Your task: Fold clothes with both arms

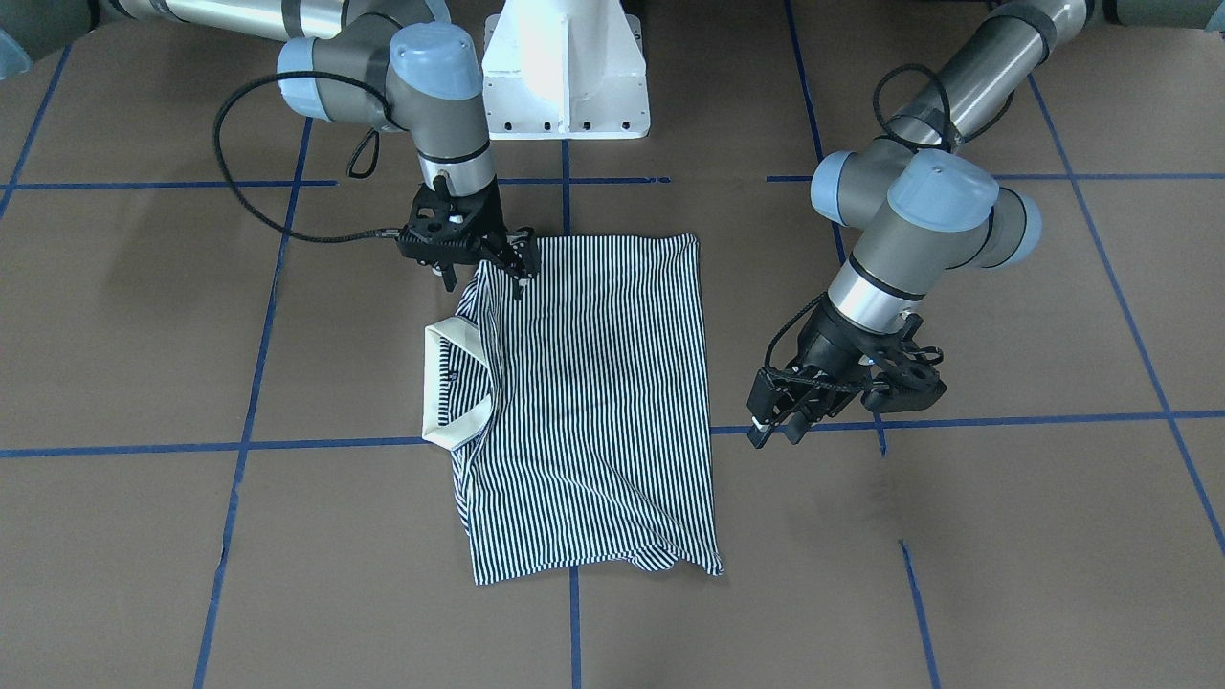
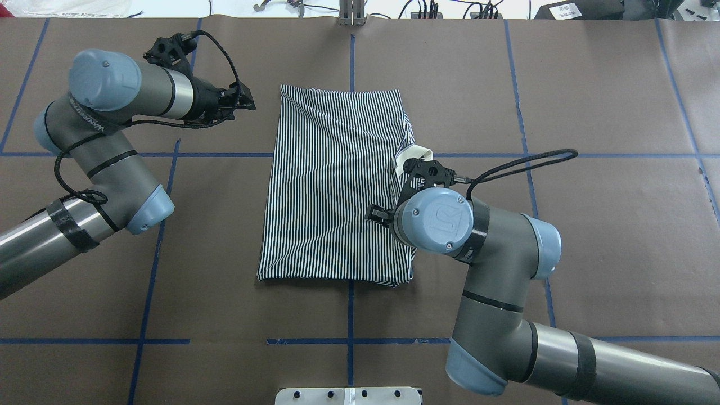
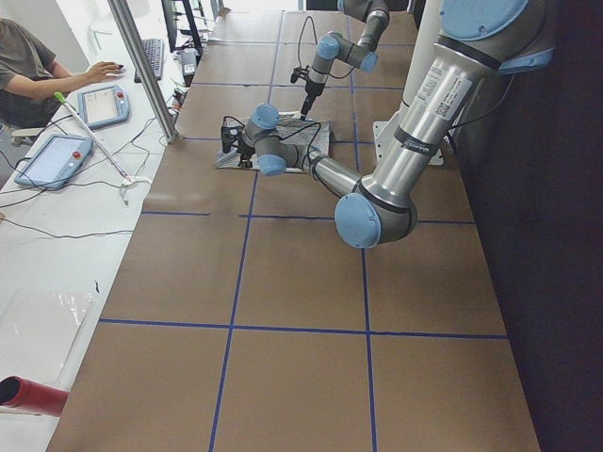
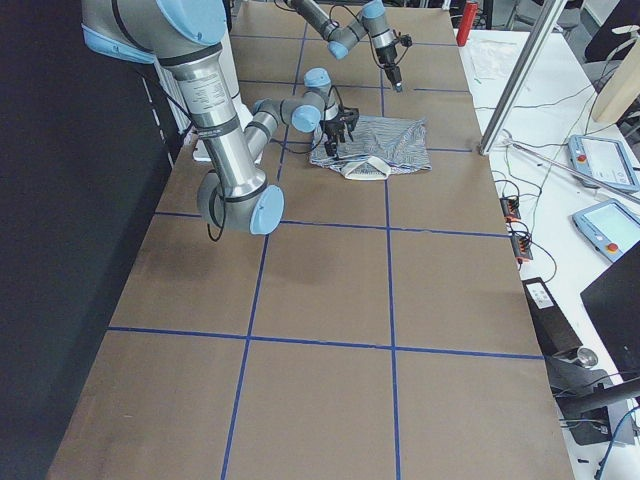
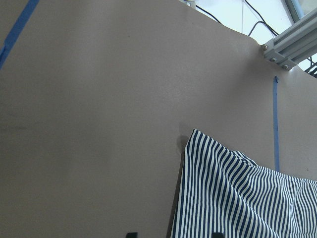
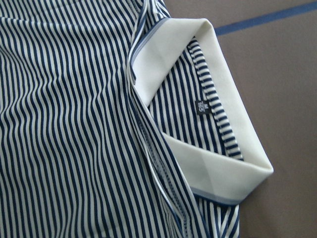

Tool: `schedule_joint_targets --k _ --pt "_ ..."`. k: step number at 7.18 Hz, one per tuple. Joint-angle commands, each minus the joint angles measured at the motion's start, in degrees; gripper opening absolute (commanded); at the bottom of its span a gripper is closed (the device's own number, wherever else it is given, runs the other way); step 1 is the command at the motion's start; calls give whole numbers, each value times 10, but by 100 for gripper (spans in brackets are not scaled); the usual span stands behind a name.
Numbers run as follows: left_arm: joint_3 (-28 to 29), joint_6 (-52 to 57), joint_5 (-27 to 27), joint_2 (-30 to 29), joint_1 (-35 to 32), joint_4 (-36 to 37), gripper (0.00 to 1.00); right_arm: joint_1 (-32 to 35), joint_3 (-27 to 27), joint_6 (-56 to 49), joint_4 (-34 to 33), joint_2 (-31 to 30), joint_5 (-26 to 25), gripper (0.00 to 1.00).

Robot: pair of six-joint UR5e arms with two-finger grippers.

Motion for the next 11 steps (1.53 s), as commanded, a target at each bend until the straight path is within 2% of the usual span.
schedule_joint_targets --k 1,4,11 --pt "-7 0 1 1 0 1 59 -30 9 136 0 -3 -17 88" --pt "-10 -1 2 1 0 1 59 -50 11 182 -6 -7 -12 87" --pt "-10 -1 2 1 0 1 59 -53 -12 190 -1 -12 -10 86"
